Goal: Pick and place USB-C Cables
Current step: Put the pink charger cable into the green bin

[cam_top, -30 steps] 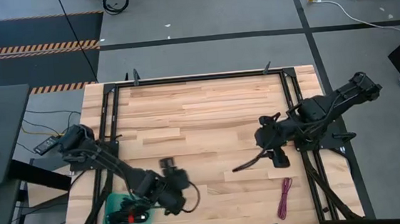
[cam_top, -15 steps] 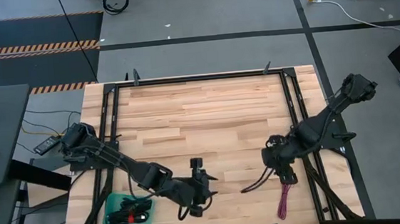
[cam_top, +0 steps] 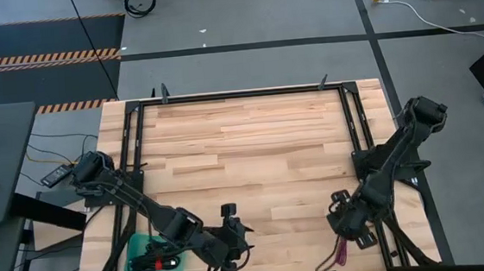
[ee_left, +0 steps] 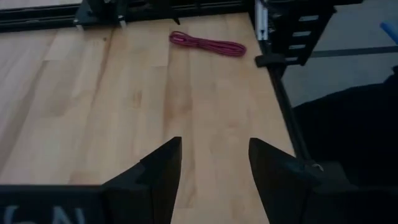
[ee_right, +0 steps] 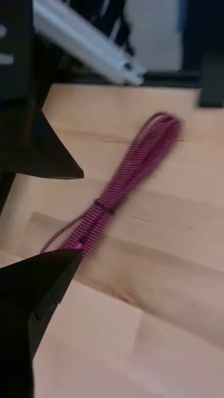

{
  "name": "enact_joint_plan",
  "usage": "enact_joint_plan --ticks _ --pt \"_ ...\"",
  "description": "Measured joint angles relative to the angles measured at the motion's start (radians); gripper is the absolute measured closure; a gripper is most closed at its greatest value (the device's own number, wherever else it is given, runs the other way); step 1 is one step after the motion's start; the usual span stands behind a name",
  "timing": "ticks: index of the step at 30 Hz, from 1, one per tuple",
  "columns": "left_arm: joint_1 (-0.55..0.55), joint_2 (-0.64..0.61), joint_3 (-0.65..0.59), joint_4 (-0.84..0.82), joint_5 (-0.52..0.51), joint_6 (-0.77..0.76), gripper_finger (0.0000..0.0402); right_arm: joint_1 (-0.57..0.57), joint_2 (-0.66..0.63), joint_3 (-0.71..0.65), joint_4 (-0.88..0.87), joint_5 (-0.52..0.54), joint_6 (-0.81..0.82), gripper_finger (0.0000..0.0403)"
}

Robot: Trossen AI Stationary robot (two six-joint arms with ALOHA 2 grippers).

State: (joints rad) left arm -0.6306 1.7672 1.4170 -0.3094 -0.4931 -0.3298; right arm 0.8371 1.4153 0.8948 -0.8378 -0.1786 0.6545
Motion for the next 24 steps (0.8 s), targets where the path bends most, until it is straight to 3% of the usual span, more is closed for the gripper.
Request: enact_joint_plan --ticks 16,24 --pt "-0.031 0.000 0.000 0.003 -0.012 -0.026 0.0209 0.073 0.265 0.001 0.011 -0.026 -0.103 0.0211" --pt "-0.029 0.000 -0.001 -0.011 -0.013 -0.018 0.0209 0.074 0.265 0.015 0.005 0.023 -0.108 0.0211"
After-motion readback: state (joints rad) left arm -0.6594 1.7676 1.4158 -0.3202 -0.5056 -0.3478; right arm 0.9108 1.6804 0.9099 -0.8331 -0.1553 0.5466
